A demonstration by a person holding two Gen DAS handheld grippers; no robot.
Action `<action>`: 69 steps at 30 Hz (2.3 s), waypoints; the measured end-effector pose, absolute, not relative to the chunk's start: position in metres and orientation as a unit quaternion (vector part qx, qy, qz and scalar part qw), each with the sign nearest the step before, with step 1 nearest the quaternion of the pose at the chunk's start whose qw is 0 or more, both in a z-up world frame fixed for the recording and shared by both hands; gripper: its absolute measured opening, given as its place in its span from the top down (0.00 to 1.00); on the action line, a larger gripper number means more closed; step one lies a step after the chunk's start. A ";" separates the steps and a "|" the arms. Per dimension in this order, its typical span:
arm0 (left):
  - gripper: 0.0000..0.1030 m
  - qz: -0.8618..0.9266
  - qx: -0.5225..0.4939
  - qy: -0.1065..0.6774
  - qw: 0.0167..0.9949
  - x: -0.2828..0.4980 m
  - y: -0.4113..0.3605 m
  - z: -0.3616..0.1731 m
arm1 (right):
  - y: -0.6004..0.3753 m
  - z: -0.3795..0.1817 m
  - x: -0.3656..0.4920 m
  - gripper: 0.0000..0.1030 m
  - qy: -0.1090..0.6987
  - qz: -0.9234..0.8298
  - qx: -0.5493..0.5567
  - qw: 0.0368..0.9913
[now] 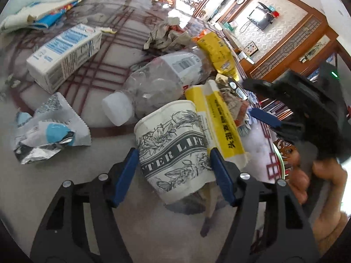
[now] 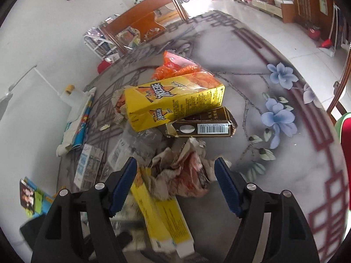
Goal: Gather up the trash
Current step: 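Move both tools back to the table toward the paper cup and crumpled paper, then grasp white paper cup with left tool while right tool grasps crumpled paper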
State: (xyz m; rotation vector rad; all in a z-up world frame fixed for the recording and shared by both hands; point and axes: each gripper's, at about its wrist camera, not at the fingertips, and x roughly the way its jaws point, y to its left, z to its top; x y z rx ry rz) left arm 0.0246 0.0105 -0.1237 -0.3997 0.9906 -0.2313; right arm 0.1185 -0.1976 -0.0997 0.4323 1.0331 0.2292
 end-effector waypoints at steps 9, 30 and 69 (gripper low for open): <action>0.37 -0.113 -0.179 0.476 0.854 0.021 0.006 -0.123 | -0.190 -0.124 0.134 0.27 0.526 0.080 0.178 0.828; 0.34 -0.100 -0.207 0.472 0.851 0.022 0.019 -0.123 | -0.206 -0.104 0.110 0.81 0.529 0.143 0.179 0.817; 0.36 -0.102 -0.173 0.480 0.854 0.028 0.003 -0.137 | -0.215 -0.106 0.095 0.69 0.524 0.149 0.186 0.818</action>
